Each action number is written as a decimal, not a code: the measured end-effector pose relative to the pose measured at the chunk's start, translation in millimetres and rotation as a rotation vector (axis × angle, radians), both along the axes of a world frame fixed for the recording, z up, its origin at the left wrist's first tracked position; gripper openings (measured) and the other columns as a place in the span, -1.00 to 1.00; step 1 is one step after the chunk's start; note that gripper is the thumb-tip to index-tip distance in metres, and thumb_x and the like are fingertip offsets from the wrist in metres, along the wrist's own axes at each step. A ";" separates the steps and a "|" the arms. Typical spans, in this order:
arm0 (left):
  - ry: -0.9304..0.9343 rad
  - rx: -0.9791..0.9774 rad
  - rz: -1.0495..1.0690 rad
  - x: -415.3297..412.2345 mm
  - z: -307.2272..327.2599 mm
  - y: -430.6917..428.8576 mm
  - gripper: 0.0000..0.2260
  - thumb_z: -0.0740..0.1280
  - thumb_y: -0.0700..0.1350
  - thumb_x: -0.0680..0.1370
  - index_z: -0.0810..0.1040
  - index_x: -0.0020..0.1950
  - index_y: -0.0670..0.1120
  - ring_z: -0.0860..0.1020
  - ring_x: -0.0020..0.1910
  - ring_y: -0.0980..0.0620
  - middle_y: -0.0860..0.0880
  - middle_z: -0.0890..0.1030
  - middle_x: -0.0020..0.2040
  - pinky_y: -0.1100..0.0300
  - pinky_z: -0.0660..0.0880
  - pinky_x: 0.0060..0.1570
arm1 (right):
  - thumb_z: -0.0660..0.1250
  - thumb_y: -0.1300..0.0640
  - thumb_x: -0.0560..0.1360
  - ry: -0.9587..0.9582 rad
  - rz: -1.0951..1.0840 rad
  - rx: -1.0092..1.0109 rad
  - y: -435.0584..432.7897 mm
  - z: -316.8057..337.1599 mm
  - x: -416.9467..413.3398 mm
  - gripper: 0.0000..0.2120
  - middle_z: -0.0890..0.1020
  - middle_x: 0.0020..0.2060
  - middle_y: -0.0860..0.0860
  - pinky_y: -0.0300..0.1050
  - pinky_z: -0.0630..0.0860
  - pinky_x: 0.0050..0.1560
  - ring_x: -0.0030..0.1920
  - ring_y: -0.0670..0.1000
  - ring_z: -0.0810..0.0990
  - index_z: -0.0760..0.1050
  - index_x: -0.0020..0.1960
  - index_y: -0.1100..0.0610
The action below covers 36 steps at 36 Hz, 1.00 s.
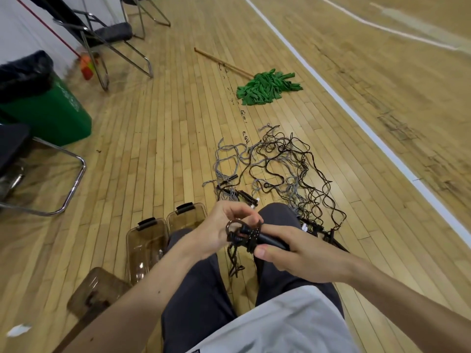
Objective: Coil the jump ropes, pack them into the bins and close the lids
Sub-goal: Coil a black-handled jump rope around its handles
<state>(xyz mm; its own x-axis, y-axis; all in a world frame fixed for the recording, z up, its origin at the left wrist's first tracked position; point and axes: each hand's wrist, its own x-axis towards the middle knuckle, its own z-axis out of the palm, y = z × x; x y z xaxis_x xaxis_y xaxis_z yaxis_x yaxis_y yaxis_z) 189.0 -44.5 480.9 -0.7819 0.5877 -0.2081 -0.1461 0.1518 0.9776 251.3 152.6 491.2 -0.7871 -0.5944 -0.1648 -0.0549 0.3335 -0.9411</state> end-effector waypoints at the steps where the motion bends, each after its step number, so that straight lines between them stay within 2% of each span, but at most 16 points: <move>1: 0.001 -0.022 0.035 1.7 -3.2 -0.2 -0.85 0.41 -0.04 0.57 0.69 -0.12 -0.08 0.53 -0.18 -0.09 -0.06 0.62 -0.19 0.05 0.46 -0.17 | 0.23 0.04 0.67 -0.051 -0.026 -0.050 -0.7 -2.1 -0.2 -0.86 0.40 -0.42 -0.18 -0.35 0.27 -0.42 -0.44 -0.16 0.31 0.47 0.09 0.11; 3: 0.005 -0.093 0.116 4.6 -7.0 0.0 -0.80 0.29 -0.30 0.62 0.65 -0.13 -0.14 0.47 -0.26 -0.06 -0.02 0.59 -0.27 0.11 0.39 -0.32 | 0.22 0.07 0.68 -0.183 -0.096 -0.156 -3.5 -6.9 -0.6 -0.80 0.33 -0.43 -0.14 -0.34 0.22 -0.48 -0.46 -0.12 0.25 0.45 0.16 0.20; 5: 0.029 -0.162 0.168 6.6 -7.8 1.9 -0.74 0.26 -0.36 0.63 0.63 -0.16 -0.11 0.39 -0.41 0.06 0.03 0.51 -0.39 0.24 0.30 -0.43 | 0.23 0.05 0.67 -0.312 -0.180 -0.229 -6.5 -13.1 -2.0 -0.74 0.25 -0.42 -0.07 -0.27 0.13 -0.51 -0.45 -0.06 0.15 0.40 0.22 0.23; 9: 0.054 -0.255 0.224 6.5 -10.5 1.5 -0.75 0.24 -0.32 0.64 0.58 -0.17 -0.11 0.33 -0.47 0.06 0.07 0.45 -0.47 0.22 0.27 -0.44 | 0.22 0.02 0.66 -0.396 -0.276 -0.278 -10.6 -22.2 -7.6 -0.68 0.19 -0.40 -0.03 -0.25 0.07 -0.51 -0.45 -0.05 0.10 0.32 0.14 0.30; 13: 0.159 -0.326 0.174 12.7 -14.3 -1.2 -0.80 0.26 -0.12 0.67 0.62 -0.07 -0.11 0.35 -0.47 0.05 0.06 0.45 -0.47 0.08 0.29 -0.39 | 0.25 -0.07 0.59 -0.423 -0.335 -0.303 -13.9 -27.4 -9.9 -0.64 0.23 -0.45 -0.08 -0.26 0.09 -0.53 -0.49 -0.08 0.12 0.42 0.18 0.22; 15: 0.213 -0.361 0.158 15.5 -14.6 -1.2 -0.79 0.26 -0.08 0.67 0.60 -0.12 0.00 0.35 -0.51 0.14 0.11 0.45 -0.50 0.14 0.31 -0.40 | 0.24 -0.05 0.62 -0.424 -0.357 -0.300 -14.6 -30.1 -9.3 -0.64 0.22 -0.46 -0.08 -0.27 0.10 -0.53 -0.50 -0.09 0.13 0.44 0.19 0.24; 16: 0.233 -0.372 0.145 17.2 -14.3 -1.0 -0.80 0.25 -0.09 0.68 0.59 -0.12 0.03 0.37 -0.52 0.21 0.16 0.48 -0.51 0.26 0.32 -0.40 | 0.23 -0.03 0.64 -0.421 -0.364 -0.294 -14.7 -31.2 -8.9 -0.67 0.22 -0.46 -0.08 -0.27 0.11 -0.53 -0.51 -0.09 0.13 0.47 0.19 0.24; 17: 0.244 -0.383 0.134 19.0 -14.1 -0.5 -0.81 0.24 -0.11 0.68 0.59 -0.09 0.02 0.41 -0.52 0.25 0.23 0.49 -0.50 0.36 0.31 -0.40 | 0.22 -0.01 0.65 -0.419 -0.371 -0.285 -14.4 -32.3 -8.4 -0.70 0.22 -0.46 -0.08 -0.28 0.12 -0.53 -0.51 -0.10 0.14 0.49 0.16 0.23; 18: 0.256 -0.395 0.124 20.7 -13.7 -0.7 -0.81 0.23 -0.13 0.68 0.59 -0.06 0.00 0.44 -0.49 0.27 0.27 0.50 -0.49 0.38 0.31 -0.40 | 0.22 -0.01 0.66 -0.417 -0.376 -0.276 -14.3 -33.1 -8.1 -0.73 0.23 -0.47 -0.09 -0.28 0.13 -0.53 -0.51 -0.10 0.14 0.51 0.12 0.20; 21: 0.313 -0.453 0.093 25.3 -13.8 -1.2 -0.76 0.19 -0.12 0.70 0.57 -0.09 0.05 0.47 -0.42 0.29 0.34 0.53 -0.42 0.36 0.33 -0.35 | 0.21 -0.04 0.66 -0.411 -0.402 -0.245 -14.2 -36.0 -8.0 -0.72 0.24 -0.46 -0.08 -0.26 0.11 -0.52 -0.51 -0.09 0.13 0.49 -0.02 0.17; 25: 0.328 -0.464 0.058 28.8 -15.6 0.1 -0.75 0.17 -0.09 0.71 0.56 -0.08 0.08 0.47 -0.42 0.24 0.30 0.57 -0.33 0.30 0.36 -0.32 | 0.21 -0.09 0.64 -0.436 -0.451 -0.241 -15.0 -41.1 -11.9 -0.66 0.21 -0.44 -0.03 -0.25 0.08 -0.53 -0.49 -0.06 0.09 0.45 -0.08 0.18; 27: 0.302 -0.443 0.062 28.7 -19.8 -1.6 -0.78 0.17 -0.08 0.70 0.59 0.01 0.08 0.48 -0.44 0.15 0.20 0.62 -0.22 0.12 0.44 -0.38 | 0.21 -0.11 0.63 -0.462 -0.483 -0.254 -15.3 -43.3 -14.3 -0.66 0.21 -0.44 -0.02 -0.24 0.05 -0.52 -0.48 -0.06 0.08 0.43 -0.10 0.17; 29: 0.262 -0.416 0.073 29.7 -23.1 -4.1 -0.80 0.18 -0.09 0.70 0.59 0.15 0.09 0.49 -0.44 0.04 0.10 0.63 -0.14 -0.02 0.49 -0.35 | 0.23 -0.14 0.59 -0.486 -0.517 -0.271 -14.4 -46.1 -17.2 -0.64 0.22 -0.44 -0.02 -0.23 0.04 -0.51 -0.47 -0.06 0.09 0.41 -0.09 0.18; 31: 0.241 -0.393 0.066 31.8 -25.1 -6.1 -0.77 0.19 -0.11 0.69 0.52 0.22 0.20 0.48 -0.43 0.07 0.08 0.63 -0.15 -0.01 0.51 -0.33 | 0.24 -0.18 0.54 -0.505 -0.543 -0.277 -14.0 -49.7 -20.1 -0.61 0.21 -0.43 -0.02 -0.23 0.03 -0.50 -0.47 -0.06 0.08 0.40 -0.09 0.18; 33: 0.234 -0.402 0.052 32.4 -27.5 -8.5 -0.76 0.20 -0.10 0.69 0.49 0.17 0.26 0.49 -0.42 0.07 0.07 0.62 -0.18 -0.05 0.52 -0.29 | 0.25 -0.21 0.50 -0.529 -0.555 -0.281 -14.8 -53.2 -21.5 -0.59 0.21 -0.43 -0.02 -0.24 0.04 -0.50 -0.48 -0.06 0.08 0.40 -0.09 0.17; 36: 0.240 -0.463 0.054 27.9 -32.9 -13.8 -0.80 0.21 -0.07 0.69 0.56 0.17 0.20 0.55 -0.32 -0.01 0.08 0.64 -0.18 -0.07 0.55 -0.17 | 0.30 -0.21 0.47 -0.562 -0.542 -0.285 -16.9 -55.7 -21.7 -0.59 0.23 -0.43 -0.02 -0.23 0.05 -0.50 -0.47 -0.06 0.09 0.41 -0.11 0.16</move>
